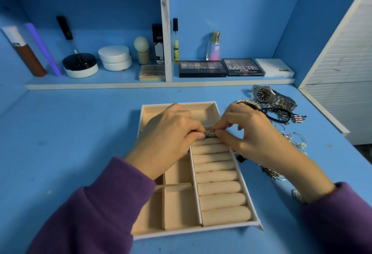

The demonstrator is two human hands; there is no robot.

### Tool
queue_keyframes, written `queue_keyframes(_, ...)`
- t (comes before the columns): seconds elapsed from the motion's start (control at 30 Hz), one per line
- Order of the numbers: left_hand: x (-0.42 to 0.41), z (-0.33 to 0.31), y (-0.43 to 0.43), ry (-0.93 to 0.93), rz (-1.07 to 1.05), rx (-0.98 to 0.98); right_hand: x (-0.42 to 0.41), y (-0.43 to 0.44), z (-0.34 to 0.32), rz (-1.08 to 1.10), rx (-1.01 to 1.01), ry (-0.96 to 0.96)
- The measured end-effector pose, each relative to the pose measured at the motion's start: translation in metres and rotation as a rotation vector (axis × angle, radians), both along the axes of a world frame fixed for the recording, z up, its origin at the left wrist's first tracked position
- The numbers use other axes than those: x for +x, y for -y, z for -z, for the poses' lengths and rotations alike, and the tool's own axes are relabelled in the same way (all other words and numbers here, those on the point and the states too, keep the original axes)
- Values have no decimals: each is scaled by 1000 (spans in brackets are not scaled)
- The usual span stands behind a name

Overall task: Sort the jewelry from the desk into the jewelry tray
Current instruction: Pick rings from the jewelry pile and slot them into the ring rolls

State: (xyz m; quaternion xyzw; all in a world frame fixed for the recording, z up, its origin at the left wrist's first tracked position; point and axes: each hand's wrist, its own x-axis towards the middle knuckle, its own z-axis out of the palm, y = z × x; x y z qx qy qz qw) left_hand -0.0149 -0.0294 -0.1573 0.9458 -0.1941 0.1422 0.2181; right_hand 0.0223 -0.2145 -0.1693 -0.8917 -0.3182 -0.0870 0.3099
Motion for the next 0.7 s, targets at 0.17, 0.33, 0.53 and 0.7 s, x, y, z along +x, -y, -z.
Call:
queue_keyframes(0.17, -2, 0, 0, -26, -4, 8, 1, 2, -2, -8, 27, -84)
queue_keyframes(0.33, -2, -6, -1, -60, -15, 18, -3, 6, -12, 17, 127, -151)
queue_keyframes(0.53, -9, -27, 15, -29, 24, -88, -11, 49, -22, 135, 306, -218)
queue_keyframes(0.7, -10, -34, 54, -77, 170, -106, -12, 89, -14, 298, 261, -162)
